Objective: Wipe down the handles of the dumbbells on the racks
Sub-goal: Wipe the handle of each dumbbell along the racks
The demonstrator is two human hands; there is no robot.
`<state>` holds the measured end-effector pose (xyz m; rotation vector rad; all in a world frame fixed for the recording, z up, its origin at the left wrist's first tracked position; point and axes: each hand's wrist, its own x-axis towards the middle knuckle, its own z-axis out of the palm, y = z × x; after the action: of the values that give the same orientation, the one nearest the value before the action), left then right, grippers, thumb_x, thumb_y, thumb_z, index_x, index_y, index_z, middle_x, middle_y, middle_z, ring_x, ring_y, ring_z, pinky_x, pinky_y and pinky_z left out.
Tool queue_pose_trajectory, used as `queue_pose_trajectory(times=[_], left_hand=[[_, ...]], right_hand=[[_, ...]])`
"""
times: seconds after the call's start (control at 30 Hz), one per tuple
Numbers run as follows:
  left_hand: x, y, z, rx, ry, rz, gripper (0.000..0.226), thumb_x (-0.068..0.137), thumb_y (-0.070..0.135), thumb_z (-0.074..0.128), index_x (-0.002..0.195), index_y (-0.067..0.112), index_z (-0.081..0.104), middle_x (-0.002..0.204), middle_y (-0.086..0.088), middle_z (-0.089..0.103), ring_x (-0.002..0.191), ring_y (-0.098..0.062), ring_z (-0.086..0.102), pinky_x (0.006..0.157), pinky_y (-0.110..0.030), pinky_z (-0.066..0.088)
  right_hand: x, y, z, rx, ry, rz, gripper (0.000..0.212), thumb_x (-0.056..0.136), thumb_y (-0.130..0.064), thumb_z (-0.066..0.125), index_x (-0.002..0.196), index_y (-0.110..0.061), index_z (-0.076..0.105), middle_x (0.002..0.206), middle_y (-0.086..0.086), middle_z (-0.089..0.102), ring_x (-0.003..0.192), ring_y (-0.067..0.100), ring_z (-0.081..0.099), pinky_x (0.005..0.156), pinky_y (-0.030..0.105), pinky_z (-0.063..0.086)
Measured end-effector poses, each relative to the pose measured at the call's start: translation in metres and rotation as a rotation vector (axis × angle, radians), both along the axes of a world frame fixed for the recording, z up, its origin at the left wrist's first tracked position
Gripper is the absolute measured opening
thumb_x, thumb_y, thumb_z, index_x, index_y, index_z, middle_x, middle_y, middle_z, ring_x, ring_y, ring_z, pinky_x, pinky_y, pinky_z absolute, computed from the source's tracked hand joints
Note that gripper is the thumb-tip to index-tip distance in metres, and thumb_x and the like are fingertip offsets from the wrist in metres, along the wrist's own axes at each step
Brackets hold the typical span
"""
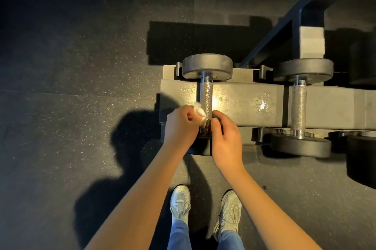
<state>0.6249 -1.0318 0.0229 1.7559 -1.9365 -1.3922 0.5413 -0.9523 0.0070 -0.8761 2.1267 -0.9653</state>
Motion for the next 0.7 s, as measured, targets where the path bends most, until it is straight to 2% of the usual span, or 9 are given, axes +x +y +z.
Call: queue_pose_trajectory(times=[0.1, 0.17, 0.23, 0.33, 0.43, 0.53, 0.7], left_hand=[[0.007, 0.009, -0.001, 0.052, -0.026, -0.039, 0.010, 0.094, 0.021, 0.056, 0.084, 0.018, 0.056, 0.078, 0.007, 0.056, 0.072, -0.005, 0.054, 0.061, -0.011, 0.039], [0.002, -0.003, -0.001, 0.002, -0.046, -0.075, 0.013, 0.095, 0.022, 0.053, 0.082, 0.018, 0.053, 0.074, 0.007, 0.052, 0.067, -0.005, 0.050, 0.056, -0.011, 0.038], [-0.004, -0.016, -0.001, -0.093, 0.003, -0.062, 0.015, 0.095, 0.020, 0.053, 0.080, 0.017, 0.051, 0.068, 0.007, 0.049, 0.061, -0.005, 0.046, 0.052, -0.013, 0.034], [-0.007, -0.017, -0.005, -0.146, 0.123, -0.004, 0.017, 0.093, 0.016, 0.055, 0.077, 0.013, 0.053, 0.067, 0.002, 0.052, 0.061, -0.012, 0.049, 0.056, -0.022, 0.038], [-0.001, -0.005, -0.006, -0.024, -0.012, -0.080, 0.020, 0.093, 0.023, 0.056, 0.074, 0.021, 0.050, 0.070, 0.005, 0.054, 0.065, -0.008, 0.052, 0.058, -0.016, 0.038], [0.006, -0.008, -0.006, 0.049, -0.093, -0.169, 0.017, 0.093, 0.024, 0.056, 0.076, 0.021, 0.053, 0.072, 0.006, 0.055, 0.067, -0.007, 0.052, 0.060, -0.018, 0.039], [-0.003, -0.013, -0.003, -0.095, 0.114, -0.003, 0.013, 0.094, 0.015, 0.053, 0.081, 0.013, 0.053, 0.066, 0.006, 0.050, 0.061, -0.008, 0.047, 0.056, -0.021, 0.036]], right_hand=[[0.000, 0.000, 0.002, 0.010, 0.003, 0.010, 0.035, 0.100, -0.023, 0.042, 0.132, -0.016, 0.053, 0.129, -0.002, 0.057, 0.121, 0.011, 0.046, 0.100, 0.025, 0.035], [0.000, -0.001, 0.002, 0.006, 0.003, 0.014, 0.034, 0.100, -0.025, 0.042, 0.131, -0.017, 0.054, 0.127, -0.003, 0.058, 0.120, 0.010, 0.047, 0.098, 0.024, 0.035], [0.000, -0.002, 0.001, -0.011, 0.001, 0.009, 0.041, 0.096, -0.035, 0.038, 0.128, -0.017, 0.057, 0.124, -0.003, 0.060, 0.118, 0.012, 0.049, 0.100, 0.030, 0.039], [0.001, -0.002, -0.001, -0.032, 0.005, 0.006, 0.053, 0.089, -0.043, 0.032, 0.126, -0.017, 0.059, 0.119, -0.004, 0.063, 0.114, 0.012, 0.052, 0.099, 0.037, 0.043], [0.001, -0.002, 0.000, -0.032, 0.005, 0.015, 0.050, 0.090, -0.041, 0.033, 0.125, -0.018, 0.060, 0.117, -0.005, 0.063, 0.111, 0.012, 0.053, 0.096, 0.037, 0.044], [0.002, -0.002, 0.002, -0.026, -0.005, 0.008, 0.048, 0.090, -0.039, 0.034, 0.125, -0.019, 0.059, 0.117, -0.006, 0.063, 0.112, 0.012, 0.053, 0.096, 0.037, 0.044], [0.002, -0.003, -0.001, -0.031, 0.022, 0.004, 0.050, 0.088, -0.043, 0.032, 0.120, -0.018, 0.062, 0.113, -0.006, 0.064, 0.109, 0.014, 0.055, 0.095, 0.042, 0.046]])
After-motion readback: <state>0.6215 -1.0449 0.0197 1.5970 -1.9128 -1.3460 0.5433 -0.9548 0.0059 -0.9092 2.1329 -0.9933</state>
